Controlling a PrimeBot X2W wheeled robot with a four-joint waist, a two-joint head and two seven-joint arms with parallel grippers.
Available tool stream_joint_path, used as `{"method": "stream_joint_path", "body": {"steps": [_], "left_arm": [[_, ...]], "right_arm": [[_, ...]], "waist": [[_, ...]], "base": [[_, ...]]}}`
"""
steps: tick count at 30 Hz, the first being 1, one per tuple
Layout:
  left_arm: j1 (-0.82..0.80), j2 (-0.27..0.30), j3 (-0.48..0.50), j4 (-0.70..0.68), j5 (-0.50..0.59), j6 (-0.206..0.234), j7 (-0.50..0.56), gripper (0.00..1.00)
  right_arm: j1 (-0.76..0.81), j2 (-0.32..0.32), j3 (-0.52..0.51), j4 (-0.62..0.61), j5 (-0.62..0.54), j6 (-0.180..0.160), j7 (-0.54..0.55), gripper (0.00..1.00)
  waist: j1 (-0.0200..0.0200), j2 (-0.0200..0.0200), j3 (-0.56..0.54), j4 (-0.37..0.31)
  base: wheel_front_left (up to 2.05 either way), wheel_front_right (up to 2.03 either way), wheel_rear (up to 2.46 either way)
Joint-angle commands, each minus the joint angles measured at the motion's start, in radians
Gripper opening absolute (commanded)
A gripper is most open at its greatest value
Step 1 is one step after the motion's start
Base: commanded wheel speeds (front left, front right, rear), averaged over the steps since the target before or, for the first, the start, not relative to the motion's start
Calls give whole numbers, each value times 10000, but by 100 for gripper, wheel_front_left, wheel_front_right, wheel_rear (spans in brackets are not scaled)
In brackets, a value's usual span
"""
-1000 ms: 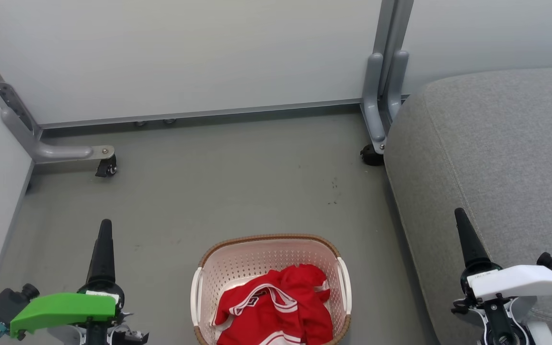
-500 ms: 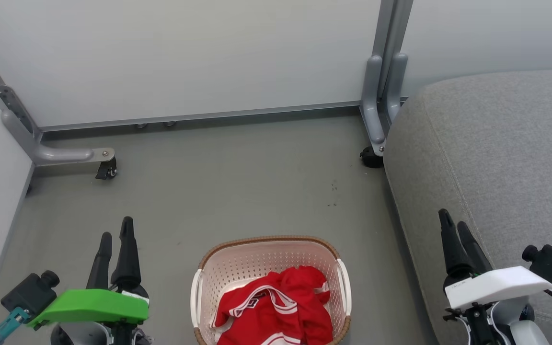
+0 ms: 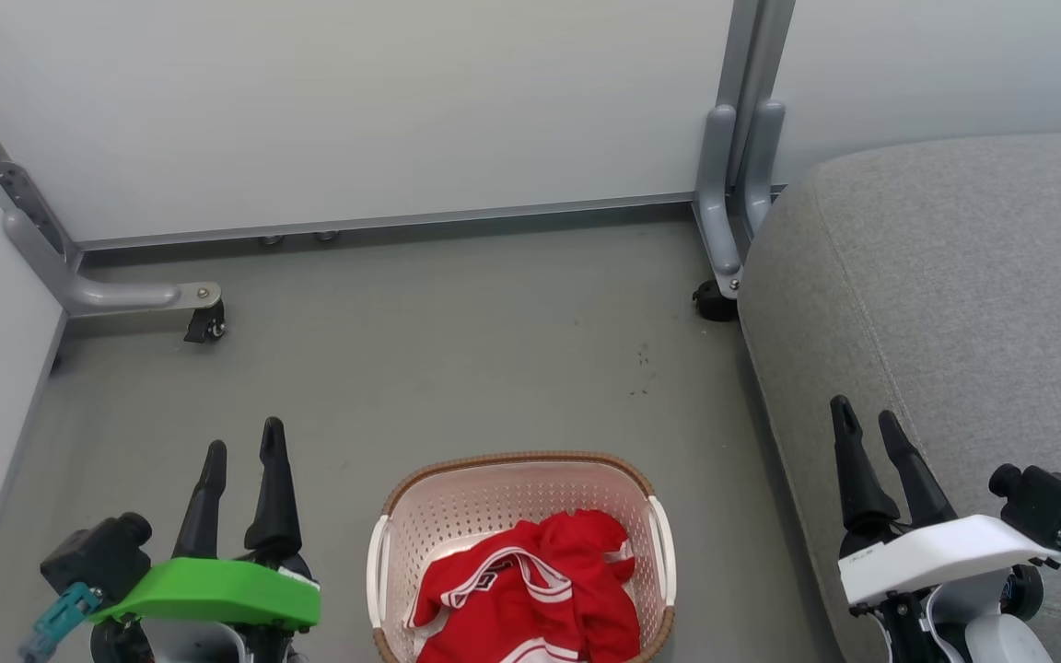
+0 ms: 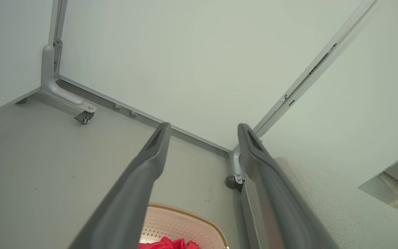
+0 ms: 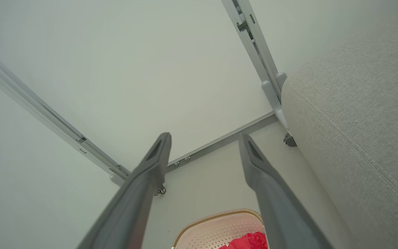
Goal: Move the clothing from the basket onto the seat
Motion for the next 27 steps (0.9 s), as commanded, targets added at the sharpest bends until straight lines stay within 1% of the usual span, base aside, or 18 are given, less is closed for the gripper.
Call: {"method": "stream_joint_path", "body": {"steps": [1,12,27], "left_arm": [[-31,136,-58,-193,380,52,-98,100],[57,313,-452,-320,1691,182,-405,100],[231,455,-815,-449,3123,424,-770,100]], "right_arm": [[54,-51,21,-173,-335,3,-102,100],[152,-53,141,-313,-1616,4,-413,100],[329,-62,272,-417,-3072,5,-776,100]], "waist": [[0,0,-2,6],[0,0,-66,-4],[0,0,-212,-26]], "base": [[0,0,0],[0,0,0],[0,0,0]]}}
